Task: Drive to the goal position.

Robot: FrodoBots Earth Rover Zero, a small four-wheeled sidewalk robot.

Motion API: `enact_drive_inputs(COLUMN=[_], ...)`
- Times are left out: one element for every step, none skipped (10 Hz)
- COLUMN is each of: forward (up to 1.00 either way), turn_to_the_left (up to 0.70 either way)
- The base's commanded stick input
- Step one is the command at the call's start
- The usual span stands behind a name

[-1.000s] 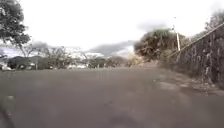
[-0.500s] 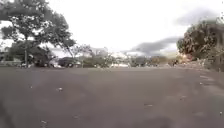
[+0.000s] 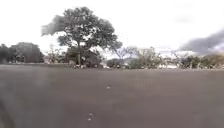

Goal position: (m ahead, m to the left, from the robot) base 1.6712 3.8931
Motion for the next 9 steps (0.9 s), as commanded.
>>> enact_drive_inputs(forward=[0.0,0.0,0.0,0.0,0.0,0.0,0.0,0.0,0.0], turn_to_the_left=[1.0,1.0,1.0,1.0,1.0,1.0,1.0,0.6,0.18])
